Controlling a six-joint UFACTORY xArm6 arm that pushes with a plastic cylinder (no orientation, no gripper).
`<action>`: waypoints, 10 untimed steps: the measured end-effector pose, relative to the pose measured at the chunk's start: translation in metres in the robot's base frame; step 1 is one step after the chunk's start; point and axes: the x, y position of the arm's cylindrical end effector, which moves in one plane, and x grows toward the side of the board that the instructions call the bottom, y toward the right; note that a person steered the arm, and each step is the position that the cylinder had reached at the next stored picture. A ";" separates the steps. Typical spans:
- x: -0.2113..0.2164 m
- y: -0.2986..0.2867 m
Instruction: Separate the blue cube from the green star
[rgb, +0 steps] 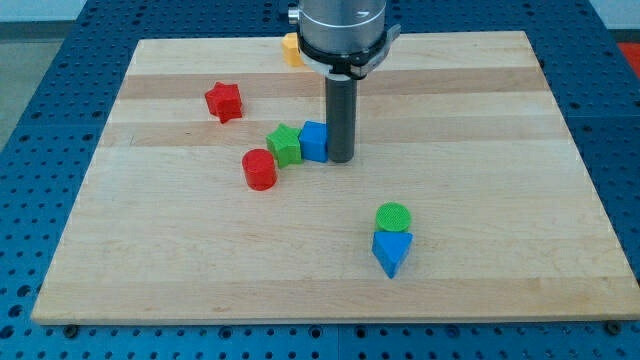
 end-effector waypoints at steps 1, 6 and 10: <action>0.018 0.001; -0.025 -0.050; -0.068 0.006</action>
